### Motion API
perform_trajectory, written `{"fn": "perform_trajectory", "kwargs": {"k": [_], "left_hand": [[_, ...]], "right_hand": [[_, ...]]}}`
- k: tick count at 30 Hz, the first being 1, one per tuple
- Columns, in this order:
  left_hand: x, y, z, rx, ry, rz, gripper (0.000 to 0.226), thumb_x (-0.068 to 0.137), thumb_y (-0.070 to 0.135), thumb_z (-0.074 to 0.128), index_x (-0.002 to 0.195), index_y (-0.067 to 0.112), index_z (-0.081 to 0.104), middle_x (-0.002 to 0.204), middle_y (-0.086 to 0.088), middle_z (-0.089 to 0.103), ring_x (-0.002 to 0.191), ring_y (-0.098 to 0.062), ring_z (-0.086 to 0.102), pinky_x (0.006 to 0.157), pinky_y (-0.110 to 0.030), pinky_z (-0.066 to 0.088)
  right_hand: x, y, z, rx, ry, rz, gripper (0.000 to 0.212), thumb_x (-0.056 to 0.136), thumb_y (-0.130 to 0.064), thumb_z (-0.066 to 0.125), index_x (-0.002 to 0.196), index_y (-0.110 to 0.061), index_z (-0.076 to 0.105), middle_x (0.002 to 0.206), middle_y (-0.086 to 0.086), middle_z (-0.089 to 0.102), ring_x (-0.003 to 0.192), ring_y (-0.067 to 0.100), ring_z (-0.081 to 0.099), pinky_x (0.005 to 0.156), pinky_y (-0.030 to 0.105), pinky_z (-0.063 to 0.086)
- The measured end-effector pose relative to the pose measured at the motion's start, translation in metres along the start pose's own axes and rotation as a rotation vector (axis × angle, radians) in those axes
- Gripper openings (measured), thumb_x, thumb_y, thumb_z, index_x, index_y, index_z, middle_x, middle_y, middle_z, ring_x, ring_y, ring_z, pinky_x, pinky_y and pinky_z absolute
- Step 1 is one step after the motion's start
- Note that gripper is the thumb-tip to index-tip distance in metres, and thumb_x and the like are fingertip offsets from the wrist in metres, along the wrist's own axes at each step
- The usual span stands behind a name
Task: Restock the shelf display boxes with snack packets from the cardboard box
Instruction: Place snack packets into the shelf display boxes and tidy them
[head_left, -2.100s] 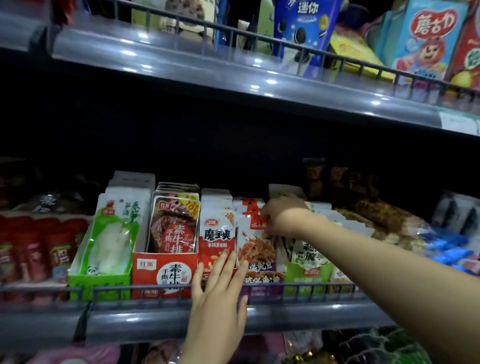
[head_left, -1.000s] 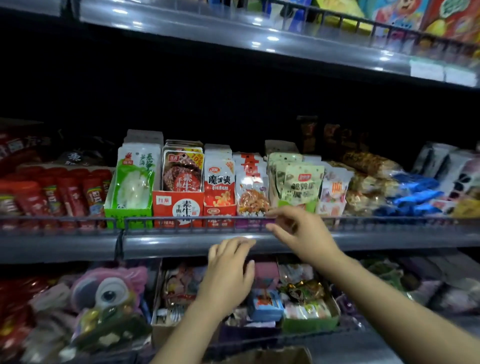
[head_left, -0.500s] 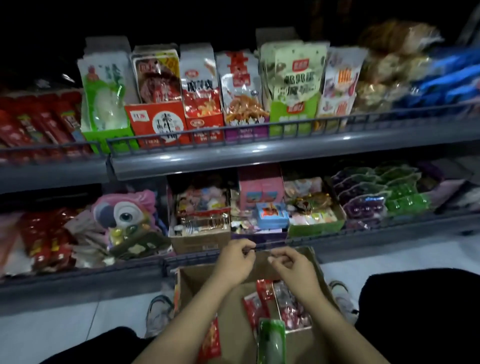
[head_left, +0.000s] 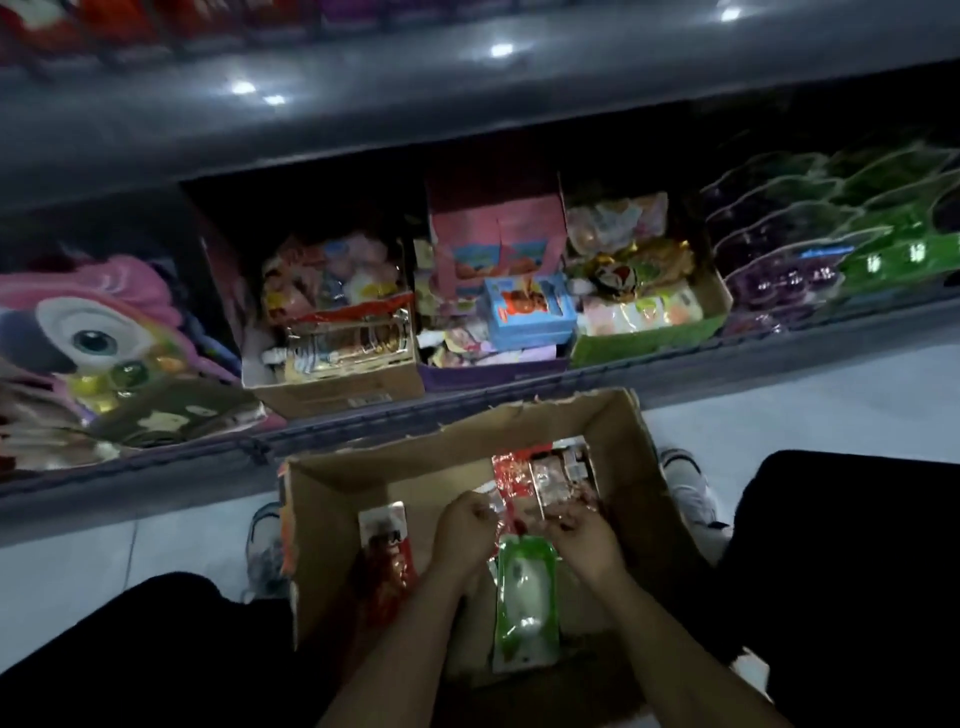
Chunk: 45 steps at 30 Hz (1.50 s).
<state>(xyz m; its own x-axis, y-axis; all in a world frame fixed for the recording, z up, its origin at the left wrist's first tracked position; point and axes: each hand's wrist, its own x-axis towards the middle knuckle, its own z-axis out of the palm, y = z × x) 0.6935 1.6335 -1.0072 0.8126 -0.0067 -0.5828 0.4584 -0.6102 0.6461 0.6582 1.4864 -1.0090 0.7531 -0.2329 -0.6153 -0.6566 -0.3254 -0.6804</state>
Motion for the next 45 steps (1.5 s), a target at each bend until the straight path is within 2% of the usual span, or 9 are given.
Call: {"fn": "perform_trajectory", "kwargs": {"k": [3,7,12,16,20,24,30,37,45], "left_hand": [[0.018,-0.024,0.016,-0.14,0.005,-0.09,0.017,0.089,0.008,0.056,0.099,0.012,0.069,0.091,0.002,0.064,0.086,-0.015,0.059,0.072,-0.016,0.042],[0.058,-0.083,0.049,-0.309,-0.013,-0.25,0.023,0.079,0.028,0.061,0.097,0.016,0.07,0.096,-0.008,0.072,0.087,-0.025,0.068,0.083,-0.041,0.055],[0.057,-0.074,0.05,-0.495,0.038,-0.39,0.014,0.09,0.014,0.059,0.097,0.006,0.068,0.095,-0.013,0.071,0.083,-0.027,0.067,0.077,-0.035,0.054],[0.05,-0.053,0.045,-0.662,0.134,-0.532,0.007,0.088,0.005,0.063,0.082,0.006,0.06,0.075,-0.01,0.062,0.062,-0.017,0.056,0.052,-0.017,0.047],[0.047,-0.048,0.038,-0.797,0.139,-0.597,0.014,0.079,0.013,0.074,0.076,0.009,0.06,0.086,-0.014,0.067,0.069,-0.02,0.059,0.061,-0.024,0.047],[0.034,-0.035,0.015,-0.847,0.059,-0.503,0.028,0.078,0.023,0.074,0.099,0.007,0.066,0.095,-0.014,0.07,0.076,-0.019,0.063,0.062,-0.022,0.052],[0.005,0.005,-0.029,-0.857,0.015,-0.3,0.021,0.085,0.031,0.065,0.098,0.014,0.069,0.088,-0.003,0.072,0.081,-0.014,0.065,0.065,-0.024,0.048],[-0.05,0.063,-0.084,-0.866,-0.074,-0.092,0.021,0.09,0.03,0.059,0.098,0.012,0.067,0.092,-0.005,0.072,0.089,-0.015,0.066,0.083,-0.026,0.049],[-0.13,0.125,-0.147,-0.784,-0.197,0.147,0.027,0.083,0.031,0.061,0.096,0.009,0.068,0.091,-0.002,0.074,0.094,-0.014,0.064,0.075,-0.022,0.05]], "right_hand": [[0.016,0.023,0.013,-0.019,-0.114,0.051,0.025,0.088,-0.009,0.062,0.113,-0.005,0.064,0.121,0.008,0.062,0.111,0.019,0.058,0.079,0.015,0.045],[0.031,0.033,0.023,-0.114,-0.284,0.092,0.041,0.093,-0.015,0.056,0.133,-0.017,0.051,0.138,0.001,0.05,0.123,0.016,0.05,0.098,0.021,0.039],[0.044,0.032,0.033,-0.116,-0.347,0.14,0.046,0.093,-0.024,0.055,0.139,-0.022,0.044,0.145,-0.001,0.042,0.129,0.018,0.044,0.108,0.03,0.035],[0.046,0.031,0.039,-0.036,-0.355,0.161,0.036,0.092,-0.024,0.056,0.127,-0.028,0.054,0.129,-0.002,0.058,0.114,0.017,0.055,0.105,0.04,0.04],[0.039,0.017,0.038,0.064,-0.297,0.204,0.04,0.094,-0.023,0.054,0.134,-0.019,0.05,0.134,0.002,0.053,0.116,0.017,0.052,0.103,0.029,0.039],[0.028,-0.001,0.03,0.196,-0.21,0.185,0.038,0.096,-0.024,0.052,0.133,-0.017,0.051,0.137,0.004,0.05,0.121,0.02,0.051,0.102,0.031,0.04],[-0.002,-0.042,0.014,0.359,-0.141,0.137,0.027,0.095,-0.035,0.05,0.108,-0.016,0.064,0.105,0.014,0.068,0.078,0.019,0.061,0.061,0.029,0.049],[-0.054,-0.098,-0.013,0.721,-0.113,0.048,0.026,0.094,-0.031,0.053,0.097,-0.006,0.062,0.084,0.008,0.065,0.078,0.017,0.065,0.067,0.025,0.053],[-0.125,-0.147,-0.05,0.981,-0.26,-0.127,0.038,0.09,-0.032,0.055,0.109,0.0,0.059,0.094,0.012,0.062,0.088,0.021,0.063,0.081,0.028,0.052]]}}
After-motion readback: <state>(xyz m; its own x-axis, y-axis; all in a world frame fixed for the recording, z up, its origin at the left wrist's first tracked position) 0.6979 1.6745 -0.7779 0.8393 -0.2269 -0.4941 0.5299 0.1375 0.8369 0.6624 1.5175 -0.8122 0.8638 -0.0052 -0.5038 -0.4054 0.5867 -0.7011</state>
